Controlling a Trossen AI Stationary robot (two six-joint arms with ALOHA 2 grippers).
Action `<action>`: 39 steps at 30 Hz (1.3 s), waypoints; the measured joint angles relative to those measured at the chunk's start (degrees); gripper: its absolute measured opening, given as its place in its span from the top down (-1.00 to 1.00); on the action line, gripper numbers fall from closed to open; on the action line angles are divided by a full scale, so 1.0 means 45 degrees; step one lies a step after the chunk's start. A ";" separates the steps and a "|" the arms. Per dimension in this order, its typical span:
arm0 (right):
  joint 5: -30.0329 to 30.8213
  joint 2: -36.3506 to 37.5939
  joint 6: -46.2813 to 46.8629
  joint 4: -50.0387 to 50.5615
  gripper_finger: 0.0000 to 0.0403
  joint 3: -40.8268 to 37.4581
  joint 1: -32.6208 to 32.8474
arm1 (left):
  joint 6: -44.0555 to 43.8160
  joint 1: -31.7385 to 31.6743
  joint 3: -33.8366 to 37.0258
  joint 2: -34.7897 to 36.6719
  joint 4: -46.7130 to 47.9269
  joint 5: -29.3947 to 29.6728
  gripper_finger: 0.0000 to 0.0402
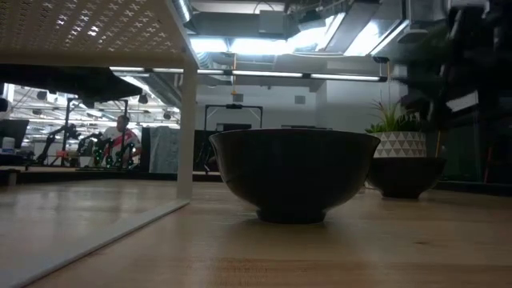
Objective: Pick & Place Mini bowls
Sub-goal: Put the patterned bowl on the shelf
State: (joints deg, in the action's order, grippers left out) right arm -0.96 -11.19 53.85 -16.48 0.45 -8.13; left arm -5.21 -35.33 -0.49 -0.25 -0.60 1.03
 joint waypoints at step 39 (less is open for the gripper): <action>0.0072 -1.4333 -1.8461 0.6125 0.49 1.1782 0.1441 | -0.0002 0.0004 0.0000 0.0000 -0.0005 0.0005 0.97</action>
State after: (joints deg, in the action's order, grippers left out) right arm -0.64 -75.68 -29.22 11.09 53.46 -1.65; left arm -5.22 -35.31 -0.49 -0.25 -0.62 1.05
